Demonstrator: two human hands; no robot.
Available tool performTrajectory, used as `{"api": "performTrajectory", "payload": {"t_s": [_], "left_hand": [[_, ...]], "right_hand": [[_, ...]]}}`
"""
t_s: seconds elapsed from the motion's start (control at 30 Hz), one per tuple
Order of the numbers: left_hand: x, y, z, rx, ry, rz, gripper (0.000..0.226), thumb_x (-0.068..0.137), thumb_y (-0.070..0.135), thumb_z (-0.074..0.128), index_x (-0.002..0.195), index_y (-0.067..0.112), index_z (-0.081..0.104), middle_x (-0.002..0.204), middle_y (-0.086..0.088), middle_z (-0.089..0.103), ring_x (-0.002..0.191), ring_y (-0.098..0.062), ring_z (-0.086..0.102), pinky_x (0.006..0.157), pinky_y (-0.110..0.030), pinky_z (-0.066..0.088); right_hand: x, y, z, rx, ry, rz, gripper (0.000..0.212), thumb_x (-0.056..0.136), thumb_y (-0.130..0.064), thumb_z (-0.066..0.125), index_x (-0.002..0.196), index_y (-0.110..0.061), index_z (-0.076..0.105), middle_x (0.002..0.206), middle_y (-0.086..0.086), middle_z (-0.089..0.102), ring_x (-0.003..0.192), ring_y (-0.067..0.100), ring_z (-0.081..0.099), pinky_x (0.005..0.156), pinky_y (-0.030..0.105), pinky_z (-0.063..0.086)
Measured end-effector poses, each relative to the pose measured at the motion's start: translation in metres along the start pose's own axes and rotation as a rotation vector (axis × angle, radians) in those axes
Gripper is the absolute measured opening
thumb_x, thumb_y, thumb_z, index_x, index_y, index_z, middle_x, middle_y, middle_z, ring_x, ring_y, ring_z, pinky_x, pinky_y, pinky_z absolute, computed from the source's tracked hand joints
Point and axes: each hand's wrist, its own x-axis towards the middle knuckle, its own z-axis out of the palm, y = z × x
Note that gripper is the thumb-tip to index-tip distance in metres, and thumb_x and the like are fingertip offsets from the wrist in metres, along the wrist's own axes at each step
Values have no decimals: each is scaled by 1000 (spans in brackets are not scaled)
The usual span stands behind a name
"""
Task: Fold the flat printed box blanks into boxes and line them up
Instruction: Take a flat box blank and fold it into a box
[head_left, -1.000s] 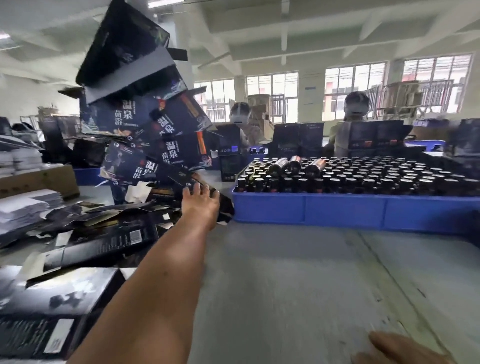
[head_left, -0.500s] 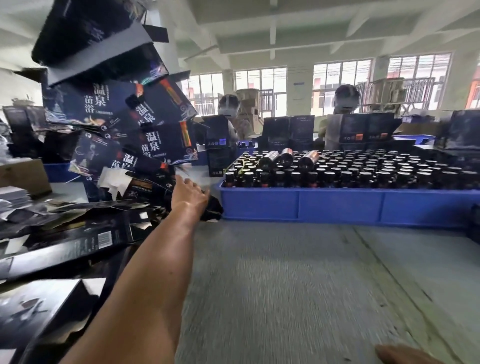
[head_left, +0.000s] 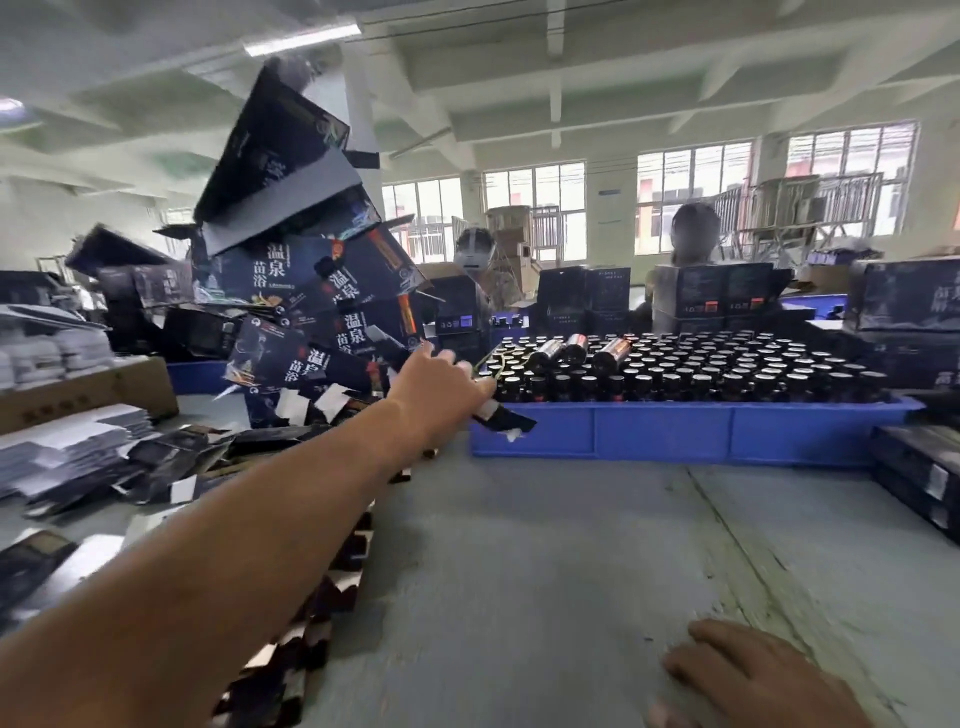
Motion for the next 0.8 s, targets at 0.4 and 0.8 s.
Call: {"api": "performTrajectory", "payload": {"t_s": [0.4,0.8], "left_hand": [[-153,36,-148,-1932,-163,108,59,74,29,64,130,44,55,110,0,74,97,-19,73,79,-32,60],[-216,109,-134,-1645,-122,164,60,67,90,55,124,73,45,109,33,65,98,9,64,79,-13,51]], "right_hand": [[-65,16,-5,1238,322,301,43,94,-48,62,100,-6,72,88,9,79,81,21,76,68,30,53],[-134,-3,-13,1453,99,122,28,93,-37,63,102,-16,80,90,14,69,73,22,71,67,37,61]]}}
